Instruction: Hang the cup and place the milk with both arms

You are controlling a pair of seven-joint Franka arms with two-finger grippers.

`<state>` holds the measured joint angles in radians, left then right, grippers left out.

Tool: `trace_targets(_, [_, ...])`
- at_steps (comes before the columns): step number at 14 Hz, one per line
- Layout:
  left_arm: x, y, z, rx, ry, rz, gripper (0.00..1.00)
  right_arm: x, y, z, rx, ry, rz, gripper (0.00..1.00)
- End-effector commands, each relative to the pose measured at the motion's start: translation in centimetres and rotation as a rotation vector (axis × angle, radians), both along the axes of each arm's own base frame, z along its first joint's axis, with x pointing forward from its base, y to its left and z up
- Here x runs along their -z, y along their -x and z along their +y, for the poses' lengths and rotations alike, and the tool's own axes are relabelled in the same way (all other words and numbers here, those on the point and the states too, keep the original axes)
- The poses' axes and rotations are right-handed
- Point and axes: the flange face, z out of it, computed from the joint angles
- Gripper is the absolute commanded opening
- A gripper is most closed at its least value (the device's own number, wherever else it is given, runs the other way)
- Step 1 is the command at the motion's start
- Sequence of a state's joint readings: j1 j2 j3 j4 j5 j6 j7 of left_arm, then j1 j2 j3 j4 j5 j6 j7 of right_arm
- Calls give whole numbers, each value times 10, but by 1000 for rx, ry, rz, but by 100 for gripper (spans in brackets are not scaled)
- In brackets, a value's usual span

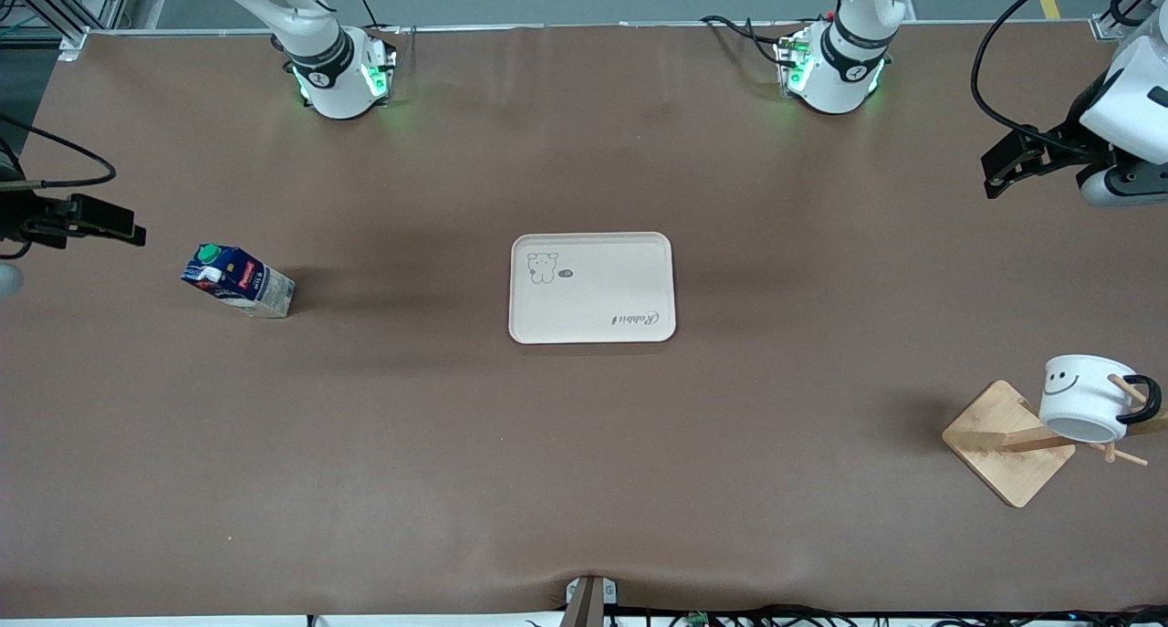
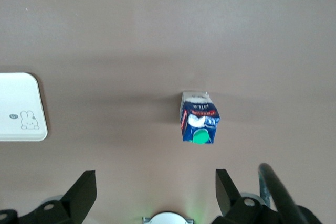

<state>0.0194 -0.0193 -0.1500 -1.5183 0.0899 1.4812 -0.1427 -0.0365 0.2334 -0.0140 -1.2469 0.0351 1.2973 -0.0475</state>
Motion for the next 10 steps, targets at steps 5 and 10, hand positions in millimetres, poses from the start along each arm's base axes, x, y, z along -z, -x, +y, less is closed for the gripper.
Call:
trace_targets(5, [15, 3, 17, -28, 81, -10, 100, -61, 20, -23, 52, 8, -98, 100])
trace_targets(10, [11, 5, 12, -23, 92, -18, 100, -43, 62, 6, 182, 70, -75, 100])
